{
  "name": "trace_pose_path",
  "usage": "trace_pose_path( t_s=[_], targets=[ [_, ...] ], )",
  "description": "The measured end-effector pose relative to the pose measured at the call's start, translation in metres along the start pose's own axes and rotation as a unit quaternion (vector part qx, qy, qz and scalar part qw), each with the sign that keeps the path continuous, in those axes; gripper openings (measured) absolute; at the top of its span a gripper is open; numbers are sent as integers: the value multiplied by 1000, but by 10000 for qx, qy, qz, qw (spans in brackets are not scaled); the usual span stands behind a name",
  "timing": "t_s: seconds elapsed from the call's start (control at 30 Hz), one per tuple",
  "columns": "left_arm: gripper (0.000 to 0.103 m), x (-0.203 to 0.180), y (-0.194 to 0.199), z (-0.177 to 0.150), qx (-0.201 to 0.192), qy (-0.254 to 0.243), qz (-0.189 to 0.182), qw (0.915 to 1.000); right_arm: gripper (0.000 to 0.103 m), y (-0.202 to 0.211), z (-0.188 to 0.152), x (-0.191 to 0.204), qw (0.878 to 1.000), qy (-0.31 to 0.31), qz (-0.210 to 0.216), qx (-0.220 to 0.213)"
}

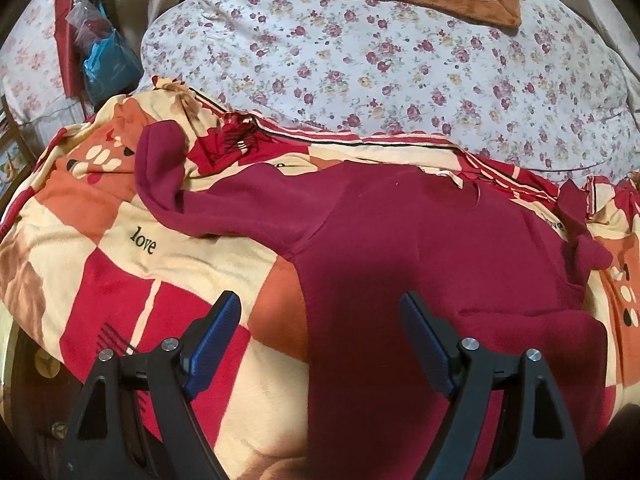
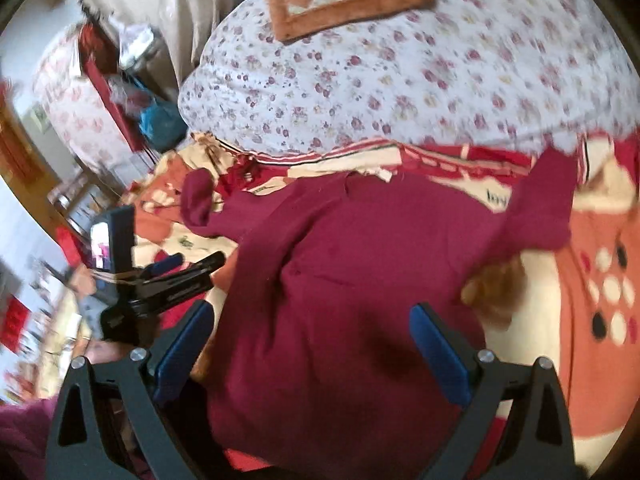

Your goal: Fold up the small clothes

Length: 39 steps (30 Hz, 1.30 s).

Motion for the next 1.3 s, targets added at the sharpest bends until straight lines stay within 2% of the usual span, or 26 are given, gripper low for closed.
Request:
trace_pose_path(
  t_s=[0.13,0.27,0.43,0.57,0.8,0.93,1.3],
  targets=[
    [64,-4,-2,2,42,38,-29,10000,101,-25,11,1,9976,155,-655,-190],
    [64,-9,-3,3,25,-4,-15,10000,101,-45,21,-9,9937,112,-1053,-362],
    [64,-14,-8,5,42,8,-19,10000,101,-58,29,-26,9921,-83,-1070,-656],
    [64,-20,-15,7,117,11,-59,9999,101,-77,34,-39,9931,-300,-1039,-454],
    [64,-26,-29,5,211,-93,3,9997,101,-101,31,-38,9902,-48,-1381,-218],
    [61,-28,-33,4,264,-150,-13,9995,101,-109,30,-39,9898,-77,-1418,-123],
    [60,-29,-35,7,235,-173,-4,9996,101,-119,29,-39,9885,-59,-1512,-19]
  ],
)
Point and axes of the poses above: each gripper's, at about its wrist camera, not at the fingertips, and y roughly against the way its jaws point, x to its left, z to its top, the point moved 2 cm from there along -y, roughly the way its jaws point, and after that the axes turned 14 degrees about z, right-handed, at the moved point
